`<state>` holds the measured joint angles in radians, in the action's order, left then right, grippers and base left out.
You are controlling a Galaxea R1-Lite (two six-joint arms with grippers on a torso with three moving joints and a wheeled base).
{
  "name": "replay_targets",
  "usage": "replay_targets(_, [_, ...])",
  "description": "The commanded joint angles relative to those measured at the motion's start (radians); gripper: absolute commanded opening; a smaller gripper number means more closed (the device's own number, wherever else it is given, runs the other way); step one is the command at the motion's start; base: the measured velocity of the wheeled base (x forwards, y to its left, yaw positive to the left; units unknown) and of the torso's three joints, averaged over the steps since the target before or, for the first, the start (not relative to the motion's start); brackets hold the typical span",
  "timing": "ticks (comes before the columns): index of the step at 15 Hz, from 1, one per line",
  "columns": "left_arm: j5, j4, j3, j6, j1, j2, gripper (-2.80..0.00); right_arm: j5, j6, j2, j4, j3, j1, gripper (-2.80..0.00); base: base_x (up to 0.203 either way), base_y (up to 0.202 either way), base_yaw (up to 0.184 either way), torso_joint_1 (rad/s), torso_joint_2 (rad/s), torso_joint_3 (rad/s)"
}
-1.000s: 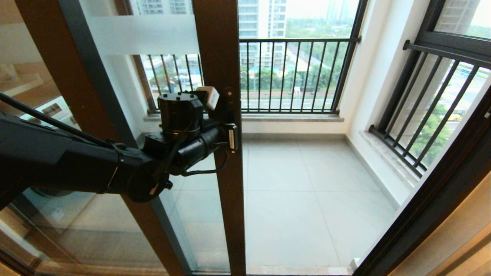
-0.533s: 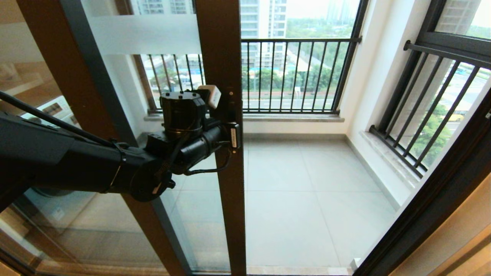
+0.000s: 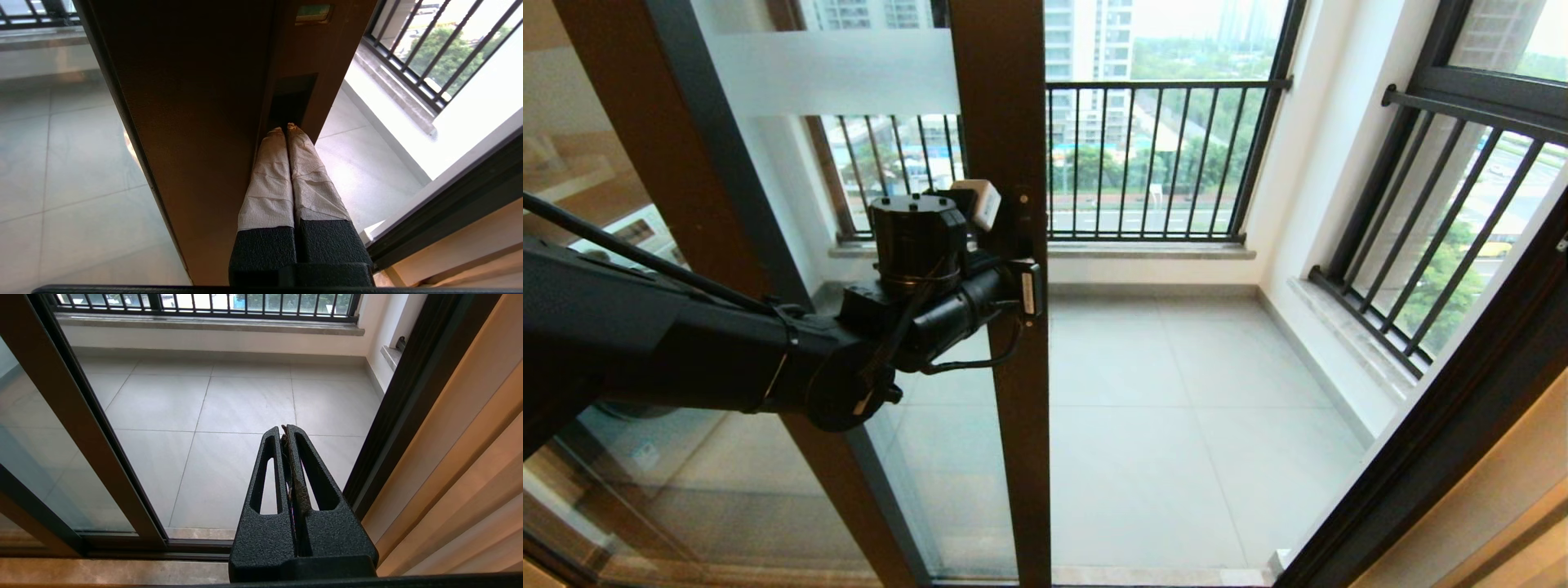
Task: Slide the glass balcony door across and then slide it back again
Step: Close the slid door
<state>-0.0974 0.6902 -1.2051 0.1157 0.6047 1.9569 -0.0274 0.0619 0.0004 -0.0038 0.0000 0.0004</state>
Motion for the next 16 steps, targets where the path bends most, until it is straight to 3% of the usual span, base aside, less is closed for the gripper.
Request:
replay_targets(1, [-0.002,-0.001,-0.001,0.001,0.005,0.005,-2.8,0.0,0.001,0.0,-0.001,0.0,0.001,-2.8,0.0,0.0,0.0,0.0,0.0,0.0])
replay_targets(16, [-0.008,0.004,-0.027,0.001,0.092,0.031,-2.8,0.0,0.001,0.0,-0.001,0.0,0.0,-2.8,0.0,0.0,0.0,0.0,0.0,0.0])
